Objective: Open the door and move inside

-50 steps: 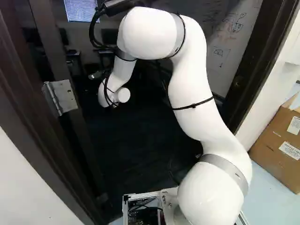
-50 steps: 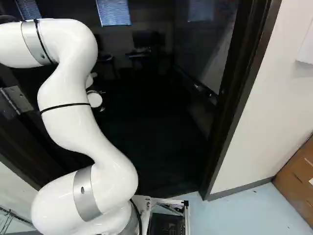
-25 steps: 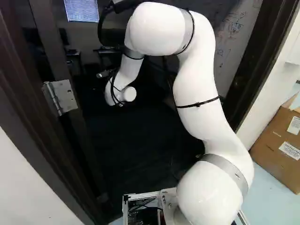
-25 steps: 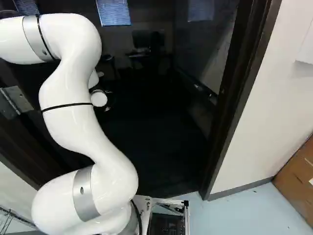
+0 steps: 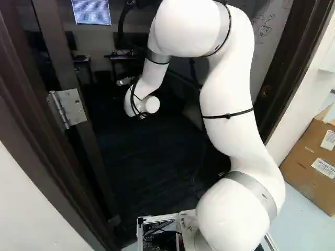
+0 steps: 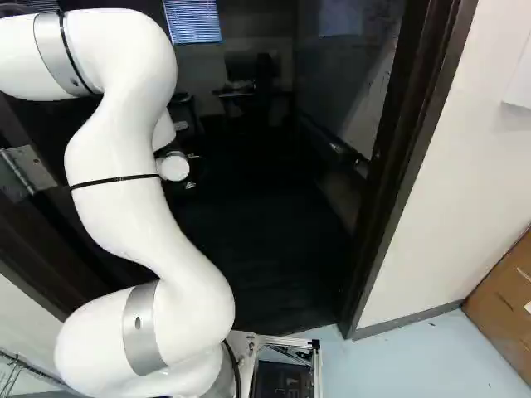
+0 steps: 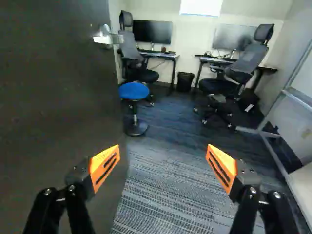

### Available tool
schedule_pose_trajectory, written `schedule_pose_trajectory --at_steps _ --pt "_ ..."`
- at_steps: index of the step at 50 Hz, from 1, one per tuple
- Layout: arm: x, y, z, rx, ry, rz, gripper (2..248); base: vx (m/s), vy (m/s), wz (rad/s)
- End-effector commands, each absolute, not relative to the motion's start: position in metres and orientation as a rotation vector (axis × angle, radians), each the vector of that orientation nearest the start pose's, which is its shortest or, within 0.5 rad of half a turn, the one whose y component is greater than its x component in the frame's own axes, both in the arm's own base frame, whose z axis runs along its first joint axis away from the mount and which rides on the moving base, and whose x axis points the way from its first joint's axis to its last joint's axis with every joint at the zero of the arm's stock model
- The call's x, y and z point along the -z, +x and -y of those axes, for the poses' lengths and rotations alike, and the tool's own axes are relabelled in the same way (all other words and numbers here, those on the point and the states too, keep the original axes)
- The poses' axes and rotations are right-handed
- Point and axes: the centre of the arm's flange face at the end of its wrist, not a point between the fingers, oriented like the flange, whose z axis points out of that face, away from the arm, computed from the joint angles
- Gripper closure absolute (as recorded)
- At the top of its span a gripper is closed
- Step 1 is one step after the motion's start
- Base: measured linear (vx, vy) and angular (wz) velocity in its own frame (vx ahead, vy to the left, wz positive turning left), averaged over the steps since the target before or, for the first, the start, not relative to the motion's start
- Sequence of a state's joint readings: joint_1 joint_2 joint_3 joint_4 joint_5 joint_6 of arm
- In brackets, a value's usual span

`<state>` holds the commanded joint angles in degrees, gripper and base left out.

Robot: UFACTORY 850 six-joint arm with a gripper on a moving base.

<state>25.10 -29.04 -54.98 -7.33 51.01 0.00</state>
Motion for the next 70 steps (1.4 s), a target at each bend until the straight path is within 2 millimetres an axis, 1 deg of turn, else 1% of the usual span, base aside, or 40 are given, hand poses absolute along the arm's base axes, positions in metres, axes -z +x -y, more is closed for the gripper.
schedule_pose_trajectory --at_steps 17,50,70 --pt "-0.369 0.533 -0.232 1.748 -2.205 0.590 3 0.000 0.000 0.000" --pt "-0.373 0.522 -0.178 1.767 -2.278 0.506 3 0.000 0.000 0.000" --pt "-0.375 0.507 -0.145 1.776 -2.322 0.454 3 0.000 0.000 0.000"
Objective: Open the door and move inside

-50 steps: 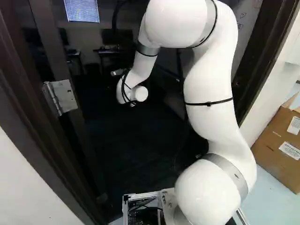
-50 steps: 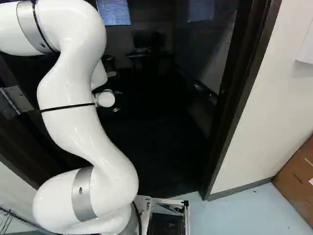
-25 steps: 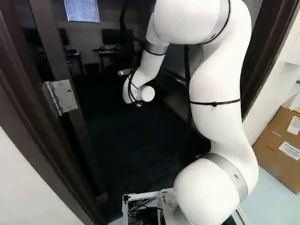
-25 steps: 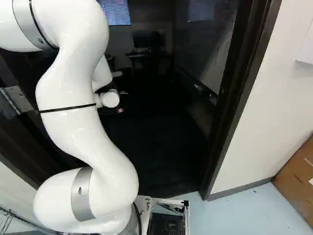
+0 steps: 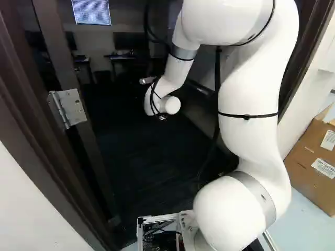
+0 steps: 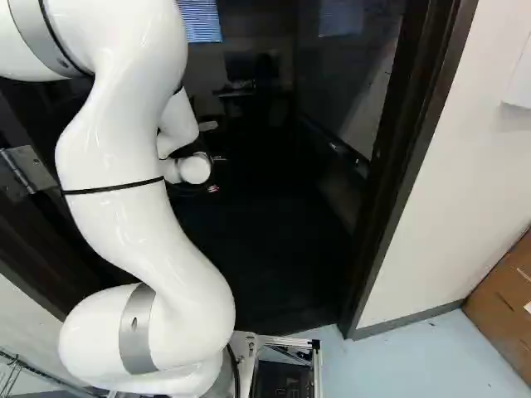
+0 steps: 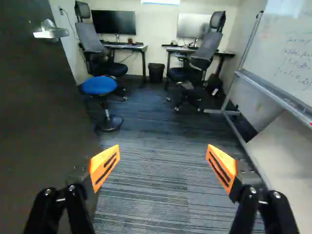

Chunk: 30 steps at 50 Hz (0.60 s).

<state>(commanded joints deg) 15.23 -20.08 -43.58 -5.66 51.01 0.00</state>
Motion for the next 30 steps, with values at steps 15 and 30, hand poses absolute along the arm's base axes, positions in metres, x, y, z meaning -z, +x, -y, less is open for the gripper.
schedule_pose_trajectory --at_steps 15,30 --pt "-0.377 0.493 -0.120 1.784 -2.360 0.394 3 0.000 0.000 0.000" --pt "-0.379 0.479 -0.096 1.794 -2.398 0.325 3 0.000 0.000 0.000"
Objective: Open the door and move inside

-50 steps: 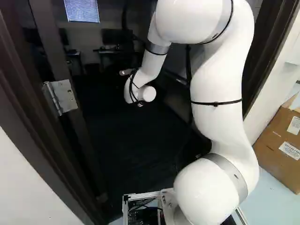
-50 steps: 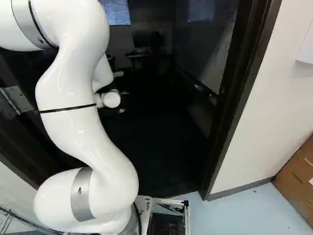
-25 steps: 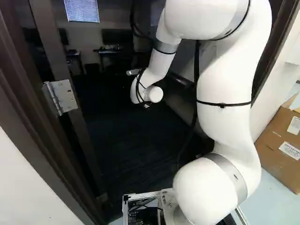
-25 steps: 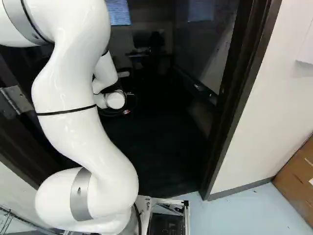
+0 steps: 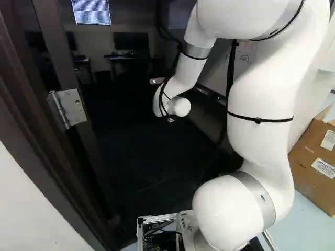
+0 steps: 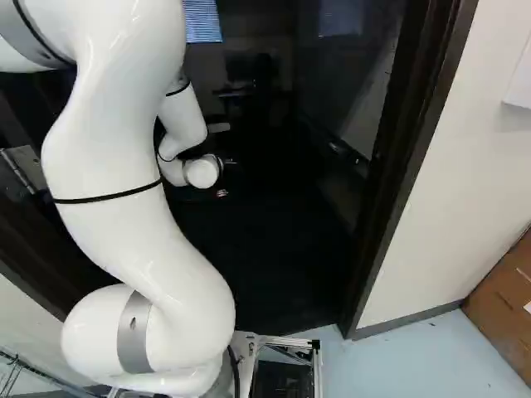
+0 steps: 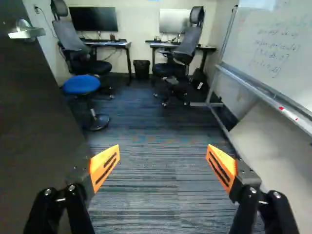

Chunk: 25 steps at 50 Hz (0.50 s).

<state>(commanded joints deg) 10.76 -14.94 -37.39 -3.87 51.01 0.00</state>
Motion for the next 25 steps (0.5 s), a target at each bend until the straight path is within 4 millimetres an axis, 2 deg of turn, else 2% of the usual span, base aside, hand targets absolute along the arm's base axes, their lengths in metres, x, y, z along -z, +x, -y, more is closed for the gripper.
schedule_pose_trajectory --at_steps 25 --pt "-0.381 0.451 -0.056 1.814 -2.460 0.200 3 0.000 0.000 0.000"
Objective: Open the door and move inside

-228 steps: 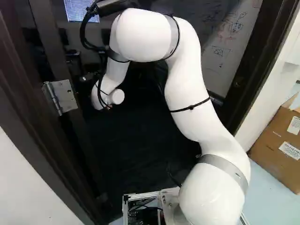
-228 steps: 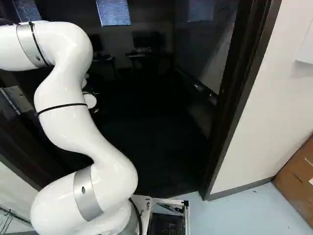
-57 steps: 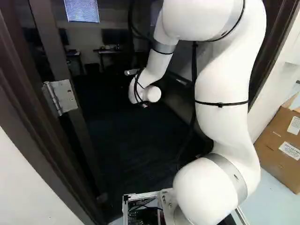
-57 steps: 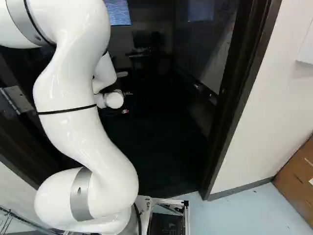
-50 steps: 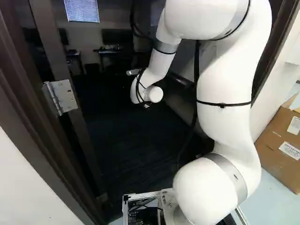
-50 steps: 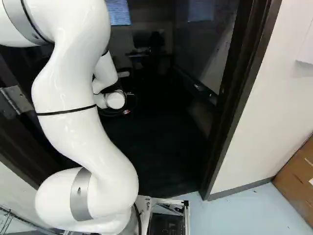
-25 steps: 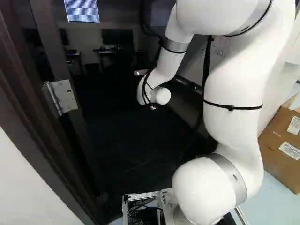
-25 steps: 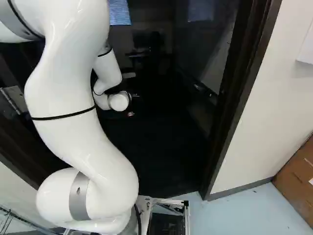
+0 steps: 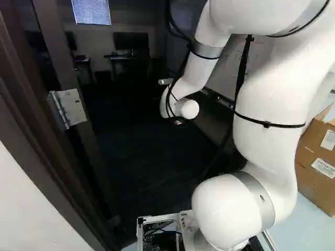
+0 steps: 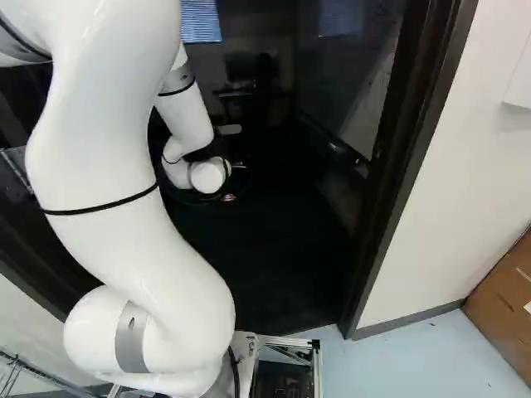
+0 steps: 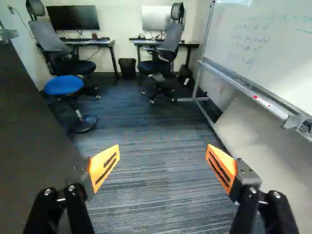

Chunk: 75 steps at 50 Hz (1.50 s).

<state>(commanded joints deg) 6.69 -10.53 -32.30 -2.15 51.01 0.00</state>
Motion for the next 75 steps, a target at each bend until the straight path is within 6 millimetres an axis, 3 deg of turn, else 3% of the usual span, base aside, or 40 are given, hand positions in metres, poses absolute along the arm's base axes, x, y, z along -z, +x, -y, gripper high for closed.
schedule_pose_trajectory --at_steps 57,75 --pt "-0.381 0.358 0.010 1.854 -2.553 -0.014 3 0.000 0.000 0.000" --pt "-0.381 0.349 0.015 1.860 -2.560 -0.035 3 0.000 0.000 0.000"
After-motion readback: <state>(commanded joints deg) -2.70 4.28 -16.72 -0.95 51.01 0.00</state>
